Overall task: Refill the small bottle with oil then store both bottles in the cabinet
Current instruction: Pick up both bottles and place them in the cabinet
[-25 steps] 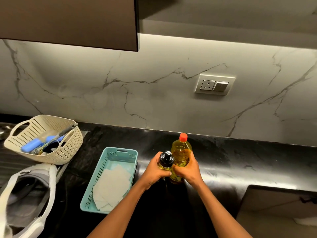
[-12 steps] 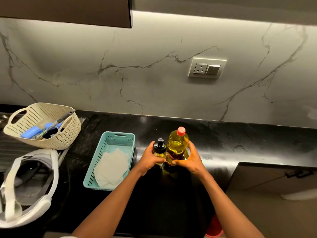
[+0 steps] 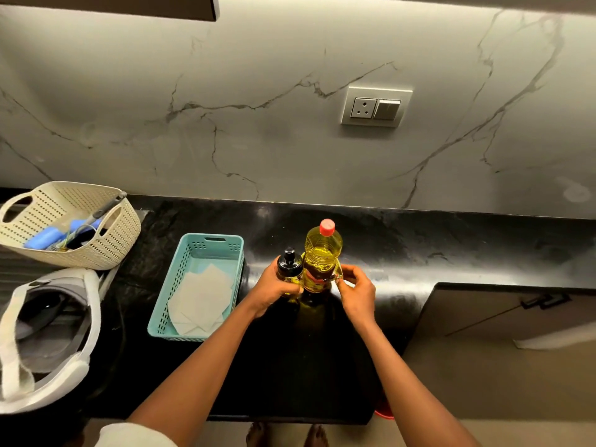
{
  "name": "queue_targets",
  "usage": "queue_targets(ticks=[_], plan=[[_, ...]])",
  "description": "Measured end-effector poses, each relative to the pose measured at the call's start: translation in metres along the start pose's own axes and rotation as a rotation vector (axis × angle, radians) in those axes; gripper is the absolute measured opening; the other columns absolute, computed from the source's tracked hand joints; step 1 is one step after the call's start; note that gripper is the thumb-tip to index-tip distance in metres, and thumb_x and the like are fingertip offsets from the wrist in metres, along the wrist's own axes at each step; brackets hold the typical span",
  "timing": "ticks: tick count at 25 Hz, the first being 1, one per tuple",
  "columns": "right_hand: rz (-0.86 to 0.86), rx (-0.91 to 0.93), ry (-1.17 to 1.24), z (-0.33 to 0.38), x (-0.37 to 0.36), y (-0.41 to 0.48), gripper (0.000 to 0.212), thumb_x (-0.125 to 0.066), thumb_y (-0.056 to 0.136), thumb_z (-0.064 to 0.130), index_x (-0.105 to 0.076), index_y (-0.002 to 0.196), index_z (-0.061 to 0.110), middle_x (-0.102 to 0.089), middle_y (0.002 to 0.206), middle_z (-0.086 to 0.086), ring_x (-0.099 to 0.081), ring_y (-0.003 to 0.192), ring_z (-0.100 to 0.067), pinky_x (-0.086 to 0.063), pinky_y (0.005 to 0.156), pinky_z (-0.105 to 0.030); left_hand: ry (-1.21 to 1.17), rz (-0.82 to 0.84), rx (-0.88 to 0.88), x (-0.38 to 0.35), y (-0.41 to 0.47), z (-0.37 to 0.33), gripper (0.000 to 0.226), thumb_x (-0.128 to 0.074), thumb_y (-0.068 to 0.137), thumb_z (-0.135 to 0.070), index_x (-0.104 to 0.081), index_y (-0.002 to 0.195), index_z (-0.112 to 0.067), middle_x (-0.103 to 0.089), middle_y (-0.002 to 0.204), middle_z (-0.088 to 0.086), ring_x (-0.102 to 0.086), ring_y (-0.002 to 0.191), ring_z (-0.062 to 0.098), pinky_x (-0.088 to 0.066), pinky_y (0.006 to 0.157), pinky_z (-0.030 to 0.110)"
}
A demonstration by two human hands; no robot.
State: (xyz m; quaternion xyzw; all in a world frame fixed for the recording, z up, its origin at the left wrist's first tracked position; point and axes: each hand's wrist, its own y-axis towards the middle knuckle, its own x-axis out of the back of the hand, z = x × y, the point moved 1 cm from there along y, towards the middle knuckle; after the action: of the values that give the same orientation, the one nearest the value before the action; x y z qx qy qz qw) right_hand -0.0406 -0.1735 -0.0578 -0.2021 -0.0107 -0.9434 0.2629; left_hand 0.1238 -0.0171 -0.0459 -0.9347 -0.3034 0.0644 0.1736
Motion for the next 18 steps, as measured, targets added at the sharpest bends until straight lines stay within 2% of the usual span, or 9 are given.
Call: queue_targets(ticks=[2,5,7,9,11,14,16,18], plan=[[-0.025,-0.019,0.05,-0.003,-0.008,0.001,0.031,-0.066,0.098,-0.002,-0.077,0.115,0.022,-0.078,0.111,0.005,-0.072,0.109,-0.012,-0.061,0.098,-0.037,-0.011,0.003,0.003,-0.001,0.001,-0.001,0.063,-0.077,0.074,0.021,-0.06,0.128,-0.006,-0.076,0.11,0.012,-0.074,0.1,0.021,-0.061,0.092,0.04],[0.032,-0.07,0.103,-0.002,-0.017,0.012,0.043,-0.055,0.101,-0.011,-0.073,0.13,0.016,-0.075,0.125,-0.001,-0.069,0.119,-0.016,-0.057,0.107,-0.038,-0.024,0.013,0.004,-0.001,0.005,-0.002,0.063,-0.08,0.073,0.017,-0.061,0.127,-0.007,-0.077,0.112,0.014,-0.075,0.102,0.024,-0.061,0.095,0.045],[0.123,-0.079,0.128,-0.001,-0.019,0.019,0.053,-0.048,0.099,-0.018,-0.067,0.138,0.012,-0.071,0.132,-0.004,-0.065,0.125,-0.016,-0.055,0.107,-0.034,-0.034,0.01,0.005,-0.003,0.006,-0.002,0.059,-0.079,0.073,0.017,-0.062,0.125,-0.006,-0.078,0.107,0.011,-0.075,0.098,0.023,-0.062,0.091,0.043],[0.241,-0.077,0.146,-0.003,-0.019,0.023,0.065,-0.046,0.094,-0.023,-0.062,0.143,0.017,-0.067,0.14,-0.001,-0.06,0.133,-0.015,-0.054,0.106,-0.031,-0.044,0.001,0.002,-0.005,0.006,-0.003,0.057,-0.078,0.075,0.019,-0.062,0.124,-0.007,-0.077,0.104,0.008,-0.075,0.096,0.02,-0.063,0.087,0.037],[0.342,-0.06,0.143,-0.008,-0.017,0.028,0.068,-0.055,0.093,-0.021,-0.056,0.145,0.023,-0.063,0.145,0.002,-0.056,0.138,-0.014,-0.057,0.099,-0.024,-0.057,-0.004,-0.002,-0.006,0.006,-0.003,0.056,-0.077,0.076,0.02,-0.062,0.123,-0.007,-0.076,0.103,0.007,-0.074,0.095,0.019,-0.063,0.085,0.034],[0.459,-0.036,0.119,-0.009,-0.013,0.035,0.074,-0.071,0.086,-0.016,-0.05,0.145,0.025,-0.06,0.145,0.003,-0.055,0.135,-0.011,-0.057,0.09,-0.016,-0.061,0.009,-0.001,-0.006,0.007,-0.003,0.057,-0.076,0.077,0.02,-0.06,0.125,-0.005,-0.075,0.105,0.01,-0.073,0.095,0.021,-0.062,0.084,0.035],[0.519,-0.018,0.079,-0.008,-0.011,0.044,0.087,-0.082,0.076,-0.008,-0.045,0.146,0.026,-0.06,0.143,0.004,-0.055,0.135,-0.01,-0.057,0.097,-0.022,-0.055,0.018,0.0,-0.004,0.008,-0.004,0.058,-0.076,0.077,0.019,-0.059,0.128,-0.005,-0.075,0.108,0.013,-0.074,0.097,0.022,-0.063,0.085,0.035],[0.574,-0.011,0.04,-0.006,-0.01,0.051,0.097,-0.085,0.067,0.0,-0.043,0.149,0.028,-0.06,0.141,0.005,-0.055,0.135,-0.013,-0.057,0.105,-0.035,-0.051,0.018,-0.002,-0.002,0.008,-0.004,0.059,-0.076,0.077,0.019,-0.059,0.129,-0.006,-0.076,0.11,0.013,-0.075,0.098,0.023,-0.064,0.087,0.035]])
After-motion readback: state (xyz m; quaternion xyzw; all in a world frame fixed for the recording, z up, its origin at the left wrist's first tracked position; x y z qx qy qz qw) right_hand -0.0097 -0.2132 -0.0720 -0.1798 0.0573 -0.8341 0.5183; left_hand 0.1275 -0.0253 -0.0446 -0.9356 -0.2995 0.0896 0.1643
